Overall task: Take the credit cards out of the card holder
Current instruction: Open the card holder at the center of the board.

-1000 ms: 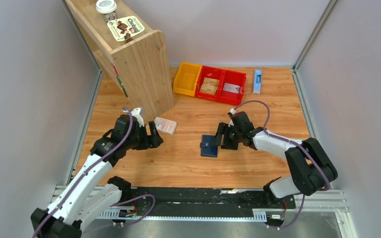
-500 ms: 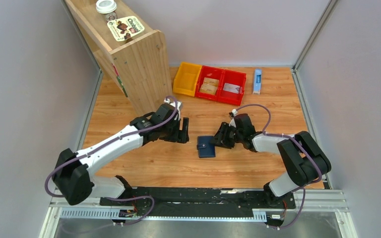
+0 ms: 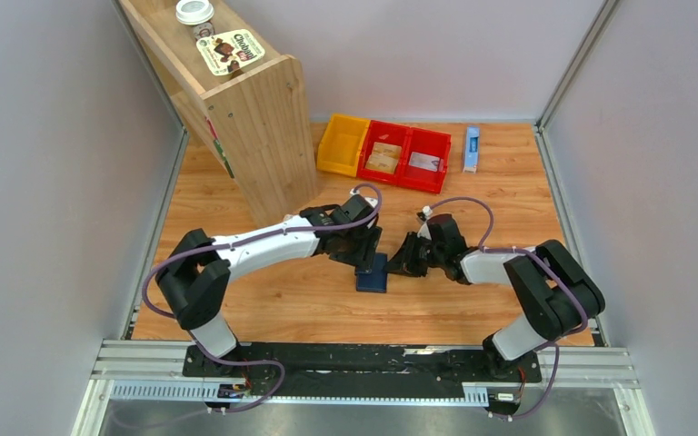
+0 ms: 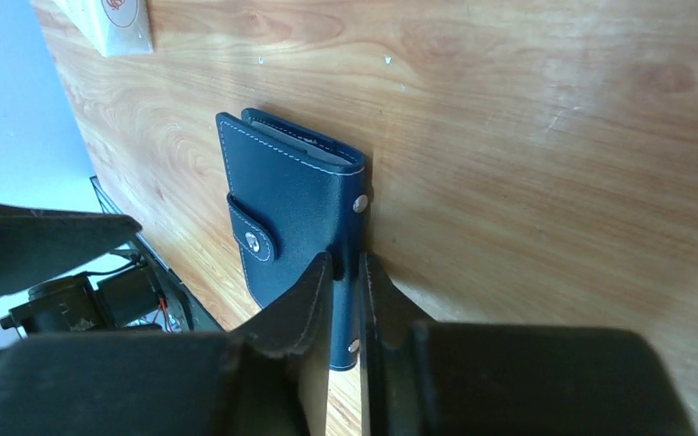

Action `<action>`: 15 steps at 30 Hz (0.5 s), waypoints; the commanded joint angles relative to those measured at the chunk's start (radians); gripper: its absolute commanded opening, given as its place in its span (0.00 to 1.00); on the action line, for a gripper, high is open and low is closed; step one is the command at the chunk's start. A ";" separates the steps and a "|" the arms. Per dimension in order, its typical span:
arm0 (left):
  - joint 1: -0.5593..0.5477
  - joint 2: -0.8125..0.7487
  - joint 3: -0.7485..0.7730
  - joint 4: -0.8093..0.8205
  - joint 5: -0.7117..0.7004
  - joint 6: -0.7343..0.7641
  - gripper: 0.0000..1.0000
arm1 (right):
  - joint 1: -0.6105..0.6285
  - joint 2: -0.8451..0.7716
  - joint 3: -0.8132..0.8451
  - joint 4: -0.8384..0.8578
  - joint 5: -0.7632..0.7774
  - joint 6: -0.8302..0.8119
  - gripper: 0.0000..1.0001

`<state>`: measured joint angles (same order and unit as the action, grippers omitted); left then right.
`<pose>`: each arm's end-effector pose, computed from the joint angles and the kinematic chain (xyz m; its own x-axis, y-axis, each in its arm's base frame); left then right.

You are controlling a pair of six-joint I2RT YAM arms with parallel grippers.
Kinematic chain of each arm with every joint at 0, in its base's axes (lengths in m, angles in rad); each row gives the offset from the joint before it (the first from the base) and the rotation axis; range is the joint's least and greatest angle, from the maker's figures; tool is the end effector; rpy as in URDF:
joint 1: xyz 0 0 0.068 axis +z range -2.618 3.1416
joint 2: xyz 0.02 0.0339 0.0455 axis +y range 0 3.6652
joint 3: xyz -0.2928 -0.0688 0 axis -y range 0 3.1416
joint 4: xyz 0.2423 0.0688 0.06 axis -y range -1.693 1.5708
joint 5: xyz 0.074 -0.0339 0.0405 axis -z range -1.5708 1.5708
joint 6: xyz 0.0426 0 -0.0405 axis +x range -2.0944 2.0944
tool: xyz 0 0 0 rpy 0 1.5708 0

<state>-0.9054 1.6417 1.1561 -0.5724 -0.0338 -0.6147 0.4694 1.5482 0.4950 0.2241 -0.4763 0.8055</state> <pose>0.2112 -0.2668 0.2440 -0.8870 0.1966 -0.4178 0.3237 0.9101 -0.2589 0.2239 0.1355 0.1429 -0.9447 0.2395 -0.2242 0.0044 0.6925 0.7214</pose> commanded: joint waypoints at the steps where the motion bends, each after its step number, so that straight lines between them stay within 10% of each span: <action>1: -0.046 0.064 0.099 -0.021 -0.024 0.024 0.61 | 0.015 0.038 -0.039 -0.008 0.031 0.014 0.11; 15: -0.107 0.266 0.247 -0.185 -0.153 0.087 0.54 | 0.051 0.105 -0.035 0.031 0.045 0.041 0.00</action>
<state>-0.9909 1.8759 1.3407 -0.6853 -0.1131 -0.5617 0.5011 1.6016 0.4831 0.3351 -0.4885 0.8684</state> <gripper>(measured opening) 0.544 0.024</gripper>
